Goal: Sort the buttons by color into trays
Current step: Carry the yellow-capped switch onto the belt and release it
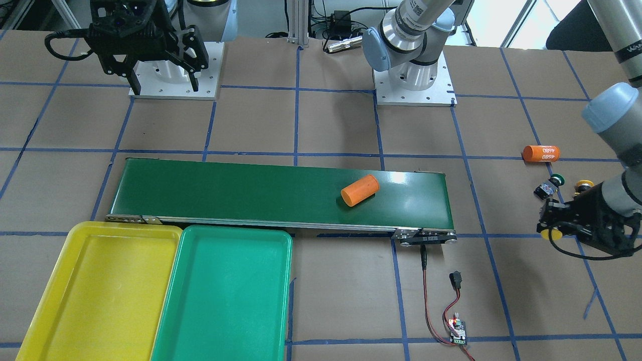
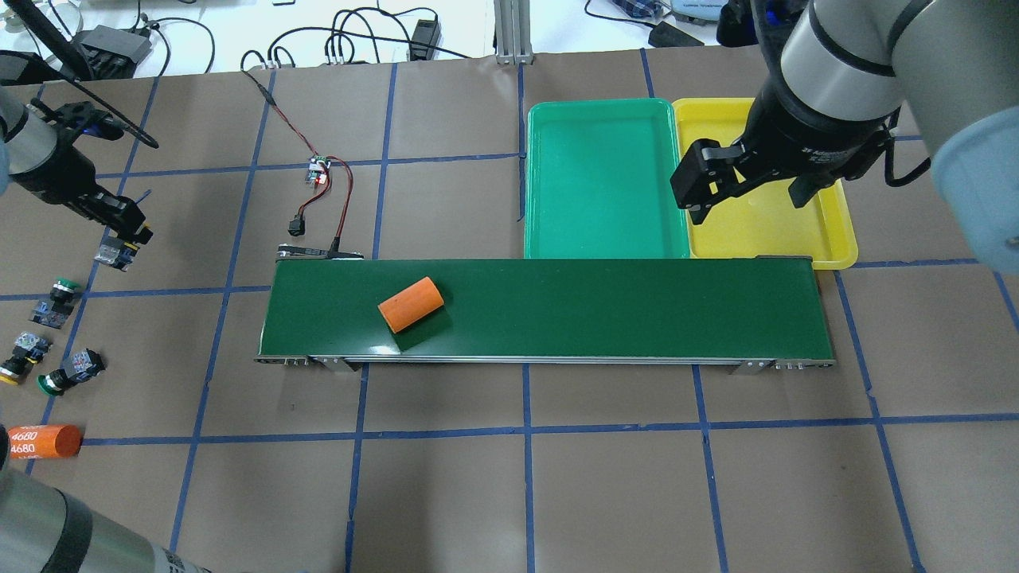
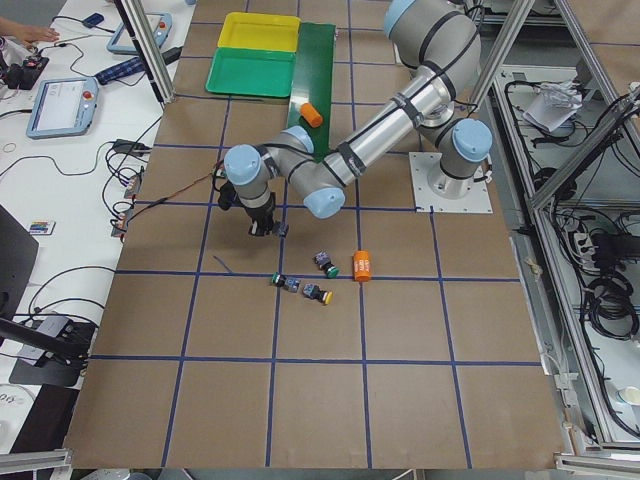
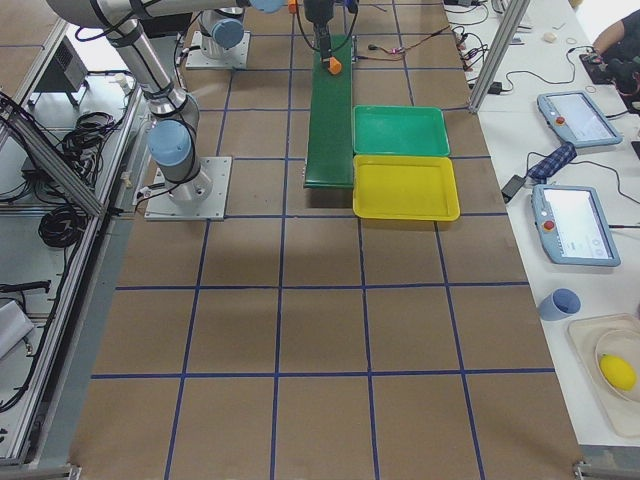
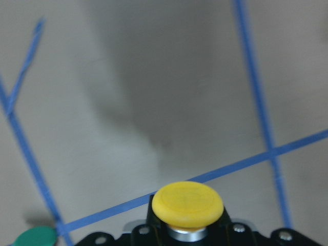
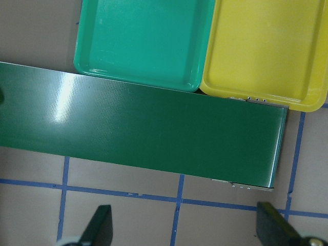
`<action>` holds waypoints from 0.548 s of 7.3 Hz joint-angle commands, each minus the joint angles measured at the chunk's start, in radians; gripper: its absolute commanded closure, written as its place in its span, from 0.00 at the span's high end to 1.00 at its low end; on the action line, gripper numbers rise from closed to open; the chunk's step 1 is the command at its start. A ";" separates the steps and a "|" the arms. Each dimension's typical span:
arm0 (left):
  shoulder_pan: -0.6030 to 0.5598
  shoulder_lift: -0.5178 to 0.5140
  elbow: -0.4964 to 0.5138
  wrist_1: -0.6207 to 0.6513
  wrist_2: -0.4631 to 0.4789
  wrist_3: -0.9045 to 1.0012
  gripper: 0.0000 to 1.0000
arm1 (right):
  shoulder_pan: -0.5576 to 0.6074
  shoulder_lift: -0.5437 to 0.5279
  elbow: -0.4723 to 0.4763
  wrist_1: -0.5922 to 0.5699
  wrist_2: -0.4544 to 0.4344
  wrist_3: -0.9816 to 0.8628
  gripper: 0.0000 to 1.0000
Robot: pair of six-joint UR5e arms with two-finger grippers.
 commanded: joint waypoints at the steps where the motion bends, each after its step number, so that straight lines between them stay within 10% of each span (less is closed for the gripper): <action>1: -0.172 0.090 -0.092 0.001 0.007 0.053 0.00 | 0.001 0.000 0.000 0.000 0.000 0.000 1.00; 4: -0.289 0.152 -0.200 0.016 0.003 -0.347 0.00 | -0.002 0.000 0.000 0.002 0.000 0.000 1.00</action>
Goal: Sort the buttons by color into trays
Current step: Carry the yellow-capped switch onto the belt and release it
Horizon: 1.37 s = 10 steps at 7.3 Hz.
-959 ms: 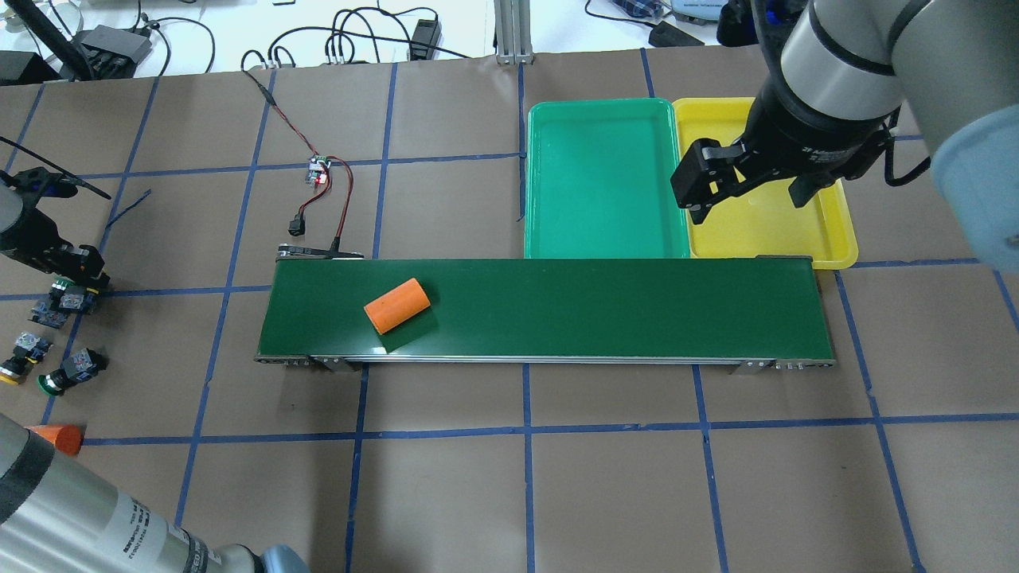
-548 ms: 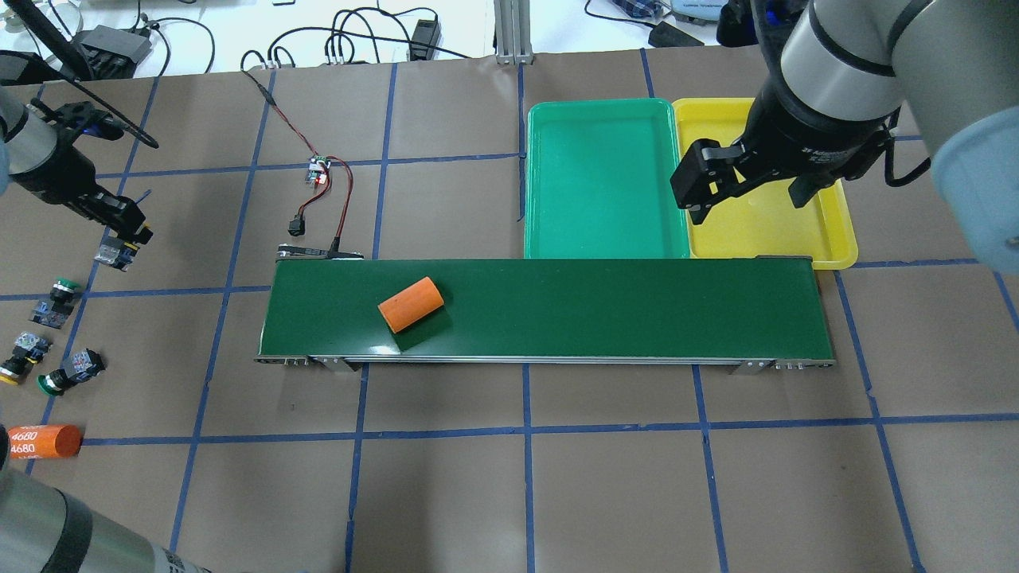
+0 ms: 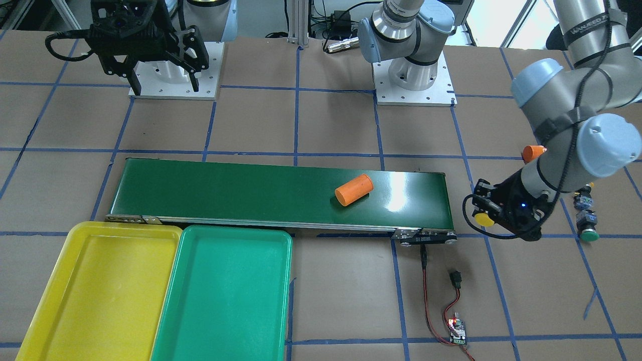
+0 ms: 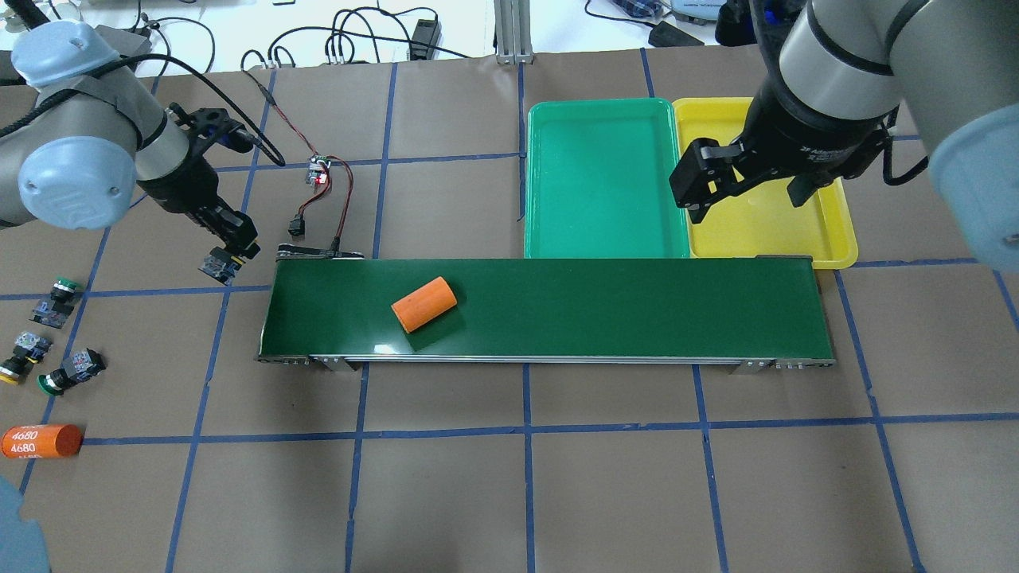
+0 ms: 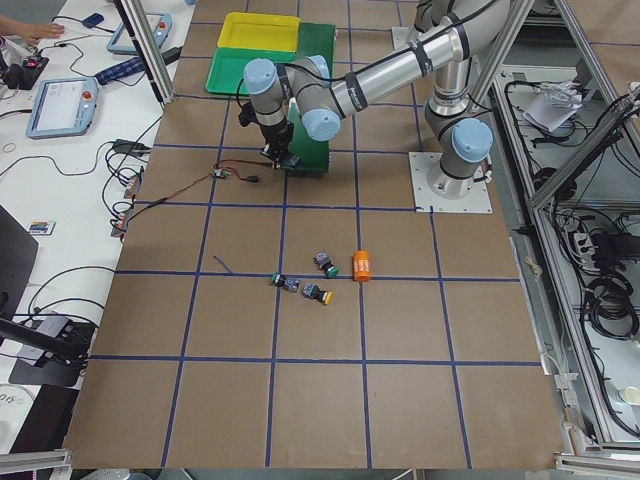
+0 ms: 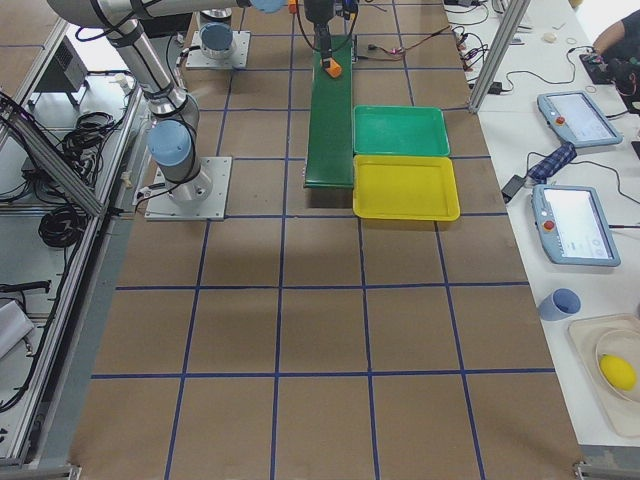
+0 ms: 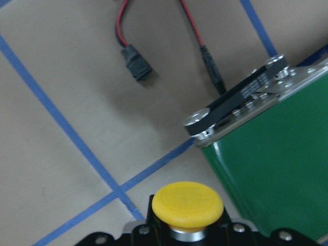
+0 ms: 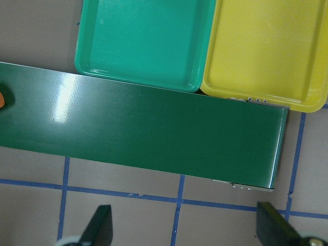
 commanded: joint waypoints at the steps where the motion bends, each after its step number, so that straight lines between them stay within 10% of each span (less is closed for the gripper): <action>1: -0.098 0.029 -0.045 0.007 0.004 -0.337 0.00 | 0.002 0.000 0.000 0.000 0.001 0.000 1.00; 4: -0.143 0.012 -0.105 0.024 -0.004 -0.526 0.00 | -0.001 0.000 0.000 0.002 -0.001 0.000 1.00; 5: -0.147 -0.005 -0.140 0.106 -0.002 -0.566 0.22 | -0.001 -0.001 0.000 0.002 -0.001 0.000 1.00; 6: -0.148 0.006 -0.171 0.134 -0.002 -0.580 0.72 | -0.001 -0.002 0.000 0.003 -0.001 0.000 1.00; 8: -0.141 0.024 -0.171 0.170 -0.007 -0.606 0.97 | -0.001 0.000 0.000 0.002 -0.001 0.000 1.00; 10: -0.102 0.032 -0.093 0.098 0.010 -0.606 1.00 | 0.003 0.000 0.000 0.000 0.001 0.000 1.00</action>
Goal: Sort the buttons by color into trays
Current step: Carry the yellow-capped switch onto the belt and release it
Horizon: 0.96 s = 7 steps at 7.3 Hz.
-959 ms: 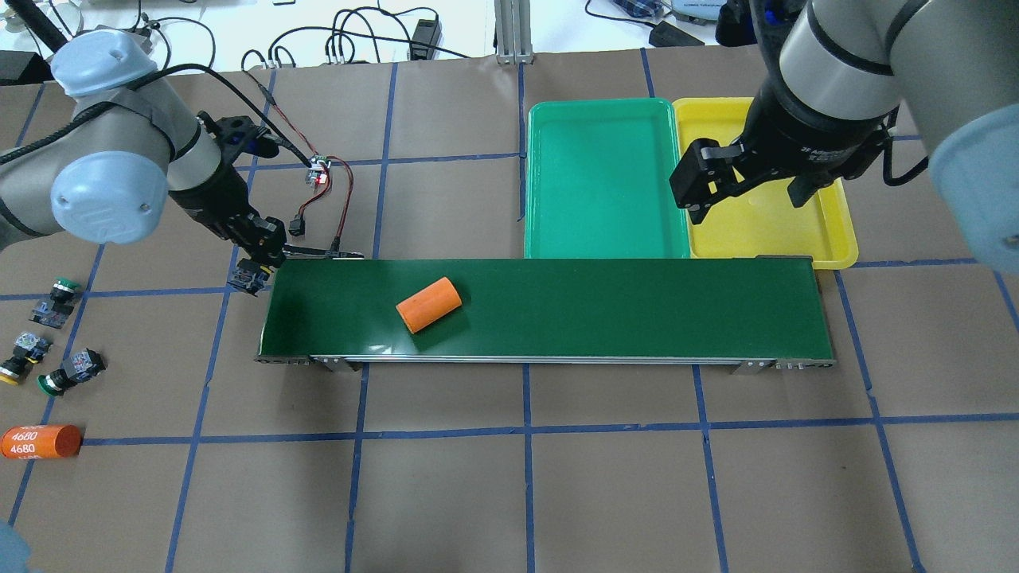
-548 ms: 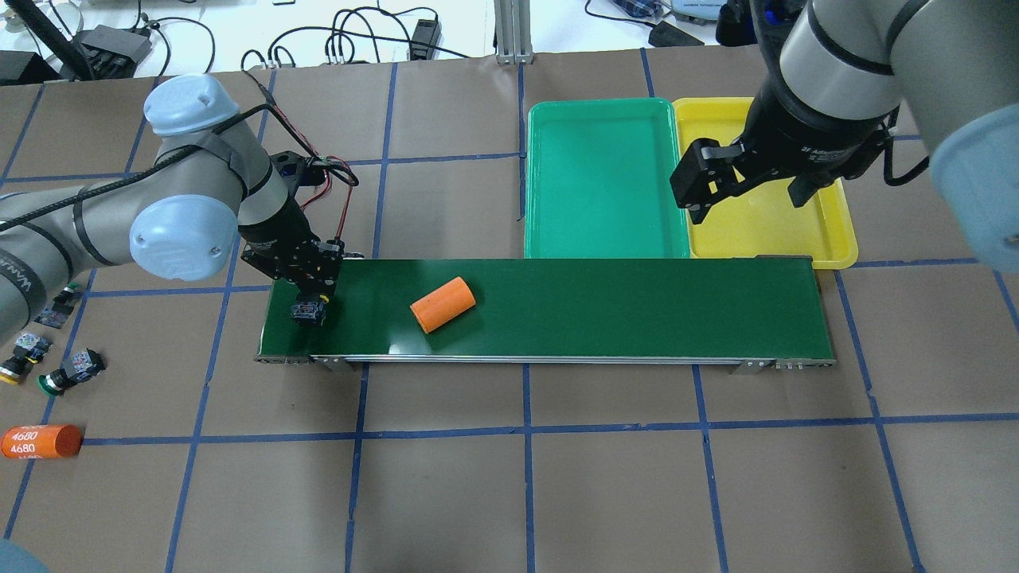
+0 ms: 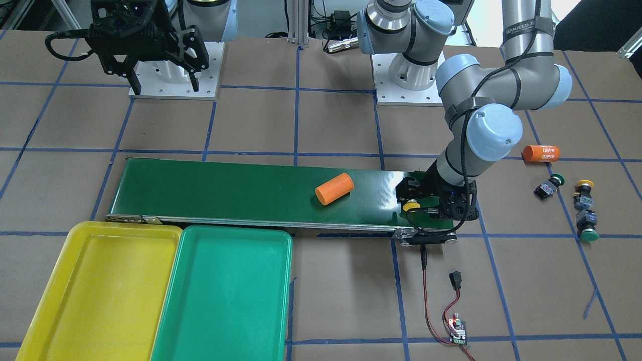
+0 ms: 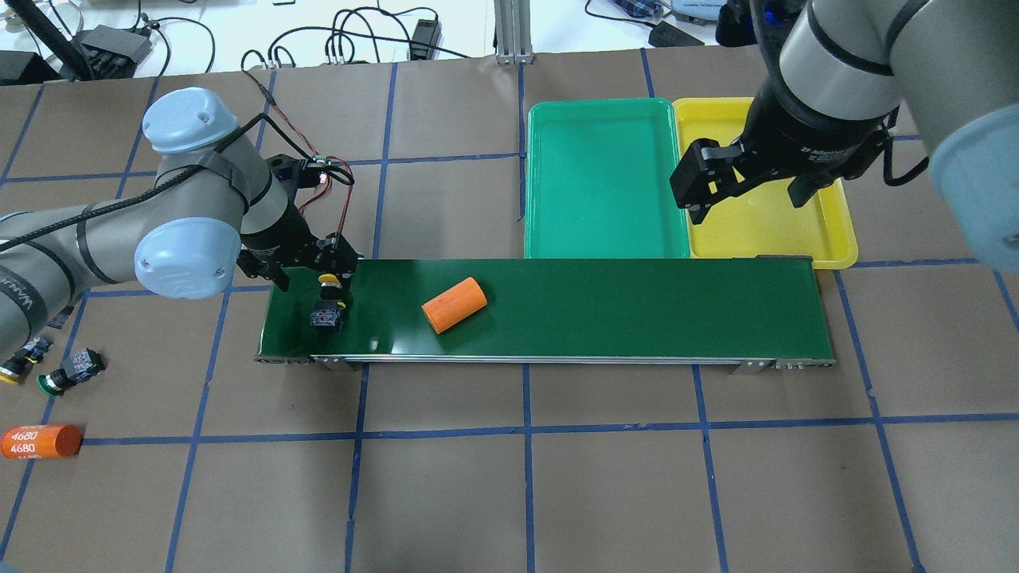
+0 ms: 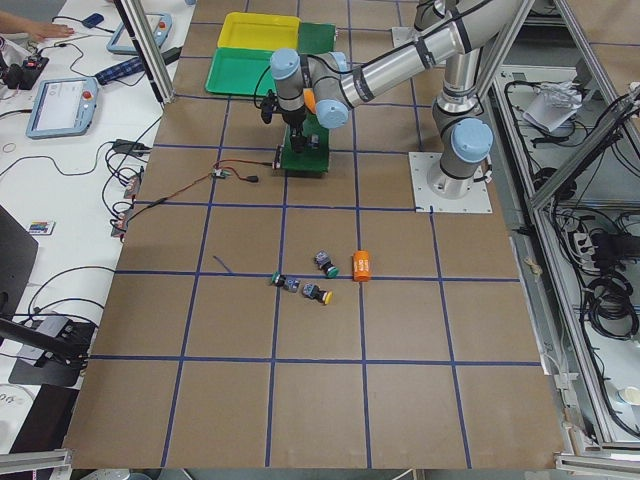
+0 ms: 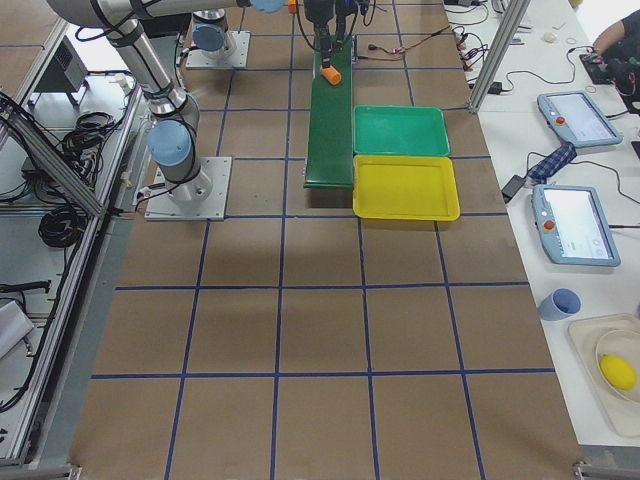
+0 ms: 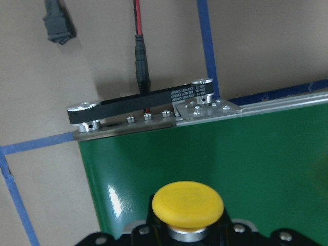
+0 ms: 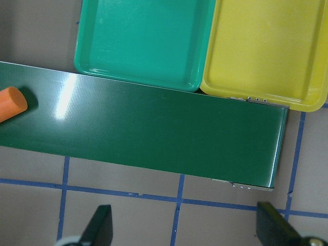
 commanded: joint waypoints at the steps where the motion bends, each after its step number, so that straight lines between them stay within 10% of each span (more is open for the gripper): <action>1: 0.098 0.004 0.103 -0.126 0.014 0.014 1.00 | 0.002 0.000 0.000 0.000 0.000 0.002 1.00; 4: 0.354 0.009 0.089 -0.159 0.048 0.267 1.00 | 0.004 0.000 0.000 -0.001 0.001 0.002 1.00; 7: 0.556 0.074 -0.018 -0.130 0.195 0.912 1.00 | 0.005 0.000 0.000 -0.003 0.001 0.002 1.00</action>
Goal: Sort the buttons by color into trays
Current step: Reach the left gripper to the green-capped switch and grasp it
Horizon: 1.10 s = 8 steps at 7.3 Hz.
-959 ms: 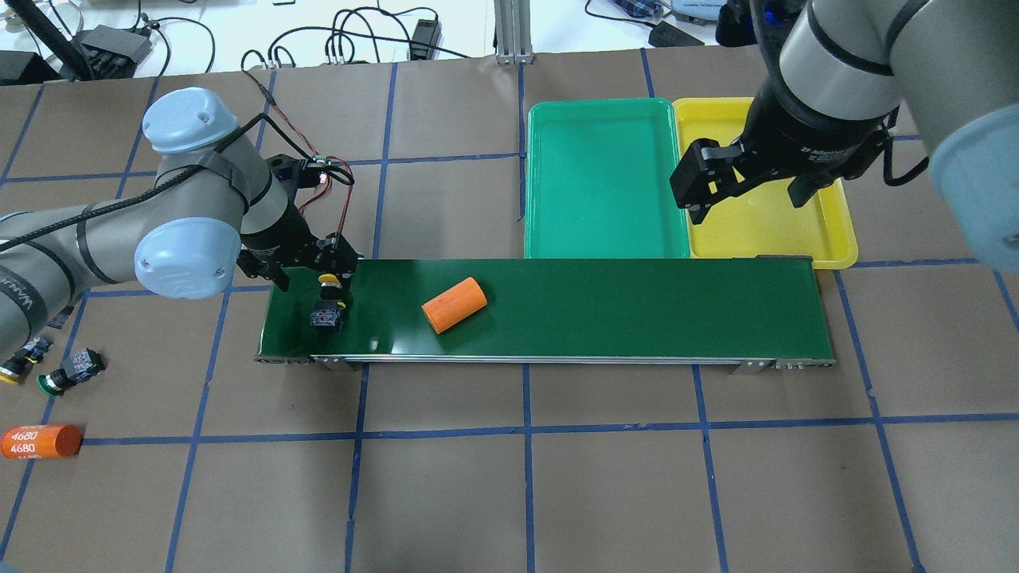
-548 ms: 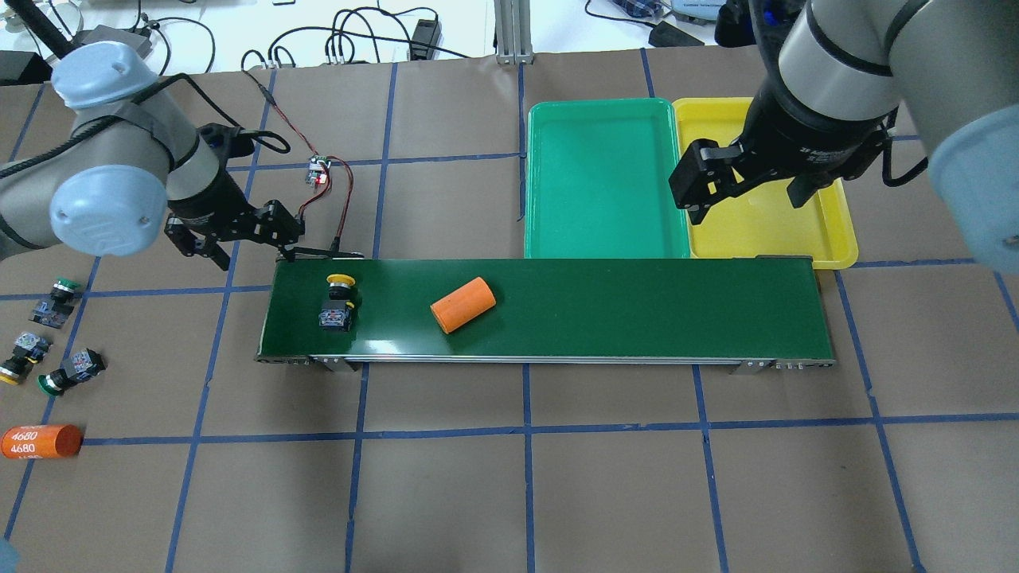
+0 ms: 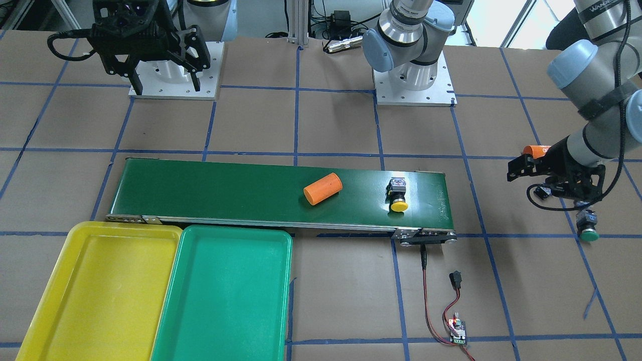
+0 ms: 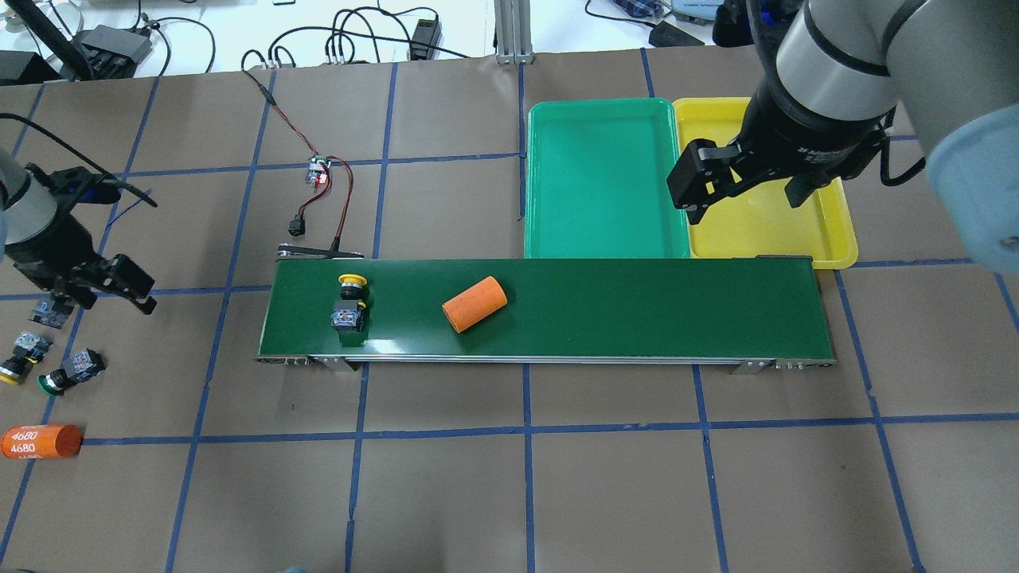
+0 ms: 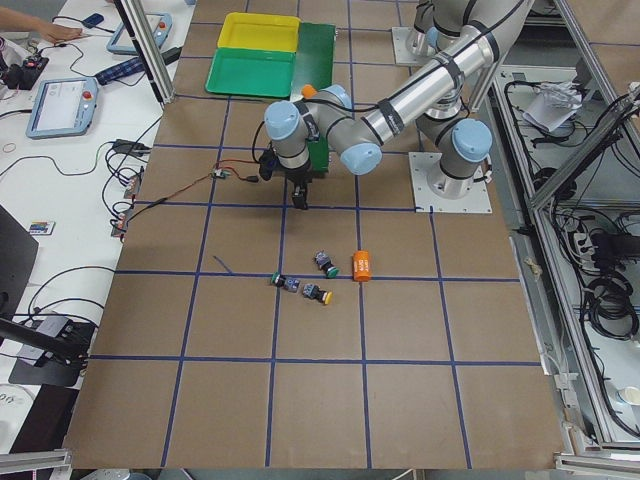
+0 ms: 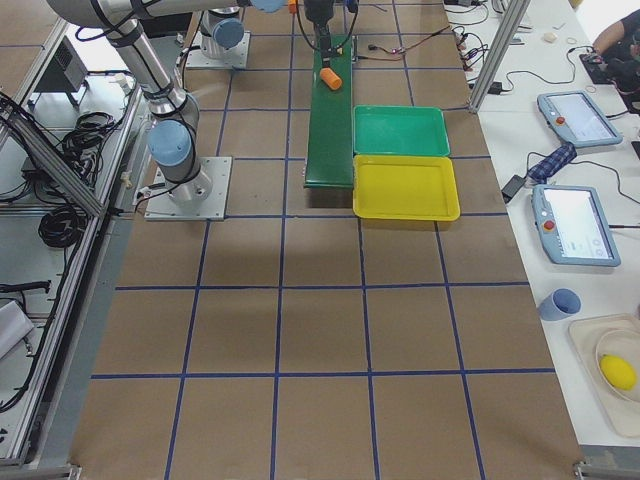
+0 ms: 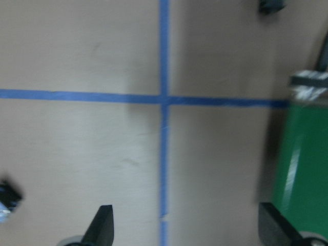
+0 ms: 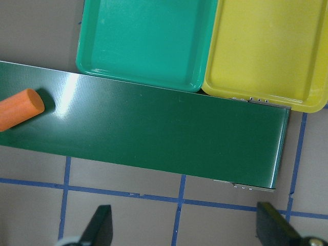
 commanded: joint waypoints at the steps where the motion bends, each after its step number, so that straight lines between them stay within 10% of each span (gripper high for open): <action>1: 0.119 0.022 -0.089 0.113 0.047 0.275 1.00 | 0.001 0.000 0.000 -0.001 0.000 0.000 1.00; 8: 0.207 -0.205 -0.132 0.505 0.036 0.445 1.00 | -0.001 0.002 0.000 -0.002 0.000 0.002 1.00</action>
